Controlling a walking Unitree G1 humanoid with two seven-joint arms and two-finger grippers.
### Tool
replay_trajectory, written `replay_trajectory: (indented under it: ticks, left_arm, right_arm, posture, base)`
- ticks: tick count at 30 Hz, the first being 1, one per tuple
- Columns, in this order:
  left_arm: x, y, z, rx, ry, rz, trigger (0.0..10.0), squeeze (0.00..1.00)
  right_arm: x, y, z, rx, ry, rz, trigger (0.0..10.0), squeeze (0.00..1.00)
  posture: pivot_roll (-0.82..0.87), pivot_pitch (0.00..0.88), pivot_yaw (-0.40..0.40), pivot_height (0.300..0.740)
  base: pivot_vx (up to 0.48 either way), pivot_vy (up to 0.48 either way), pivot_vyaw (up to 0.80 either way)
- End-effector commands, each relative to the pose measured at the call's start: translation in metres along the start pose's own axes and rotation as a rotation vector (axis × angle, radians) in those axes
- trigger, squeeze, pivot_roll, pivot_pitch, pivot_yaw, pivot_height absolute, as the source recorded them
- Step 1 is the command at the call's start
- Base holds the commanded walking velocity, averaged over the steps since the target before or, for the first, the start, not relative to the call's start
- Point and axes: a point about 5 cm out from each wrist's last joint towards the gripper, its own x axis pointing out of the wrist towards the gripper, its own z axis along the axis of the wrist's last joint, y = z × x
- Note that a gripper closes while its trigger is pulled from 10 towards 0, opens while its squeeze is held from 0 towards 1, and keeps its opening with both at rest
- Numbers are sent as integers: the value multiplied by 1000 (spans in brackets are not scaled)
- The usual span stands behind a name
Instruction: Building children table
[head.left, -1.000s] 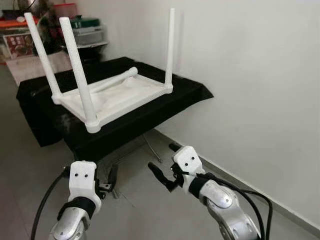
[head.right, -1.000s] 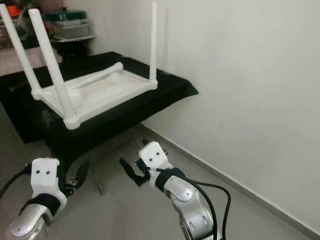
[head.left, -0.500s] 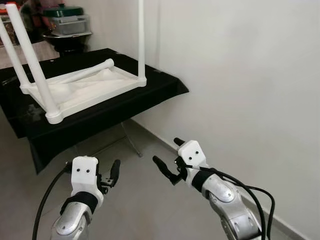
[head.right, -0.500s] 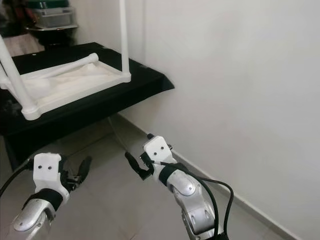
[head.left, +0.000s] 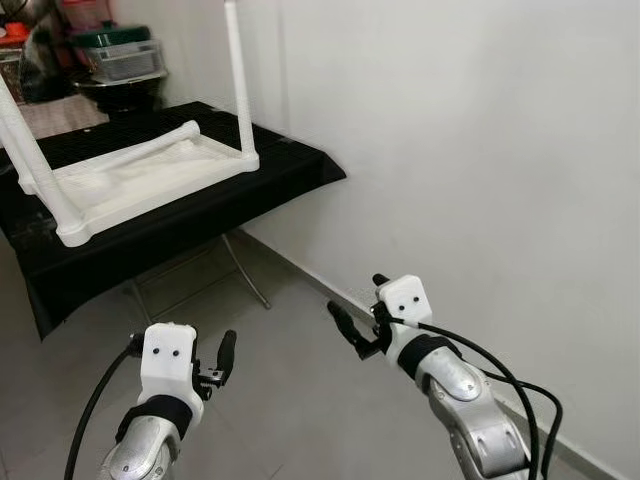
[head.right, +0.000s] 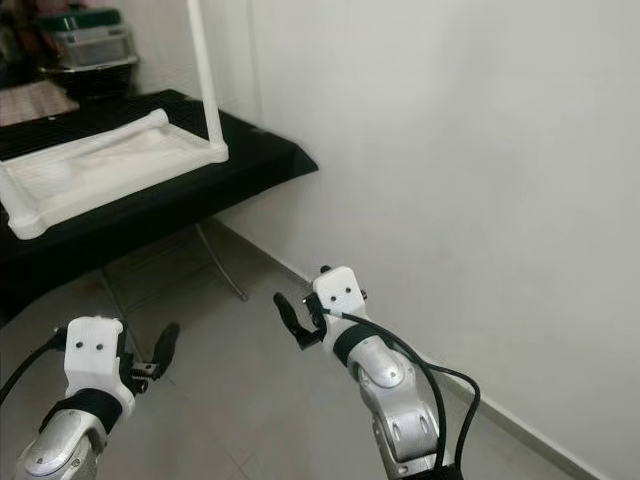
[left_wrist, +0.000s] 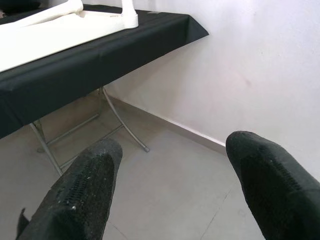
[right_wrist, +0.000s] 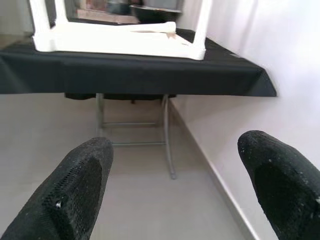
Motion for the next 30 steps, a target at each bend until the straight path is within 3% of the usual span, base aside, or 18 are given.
replay_trajectory:
  ticks: [1, 13, 30]
  left_arm:
    - [-1, 1, 2, 28, -14, -3, 10000, 0]
    - [2, -4, 4, 34, -24, -24, 10000, 0]
    - [4, -5, 2, 44, -17, -51, 10000, 0]
  right_arm:
    - [3, 5, 0, 0, 6, 35, 10000, 0]
    - [4, 8, 2, -8, -18, 67, 10000, 0]
    - [5, 13, -1, -34, 5, 113, 10000, 0]
  posture:
    - [-50, 34, -26, 740]
    - [-51, 28, -16, 740]
    - [-59, 15, -3, 740]
  base:
    - [0, 0, 800]
    - [290, 0, 574]
    - [367, 0, 0]
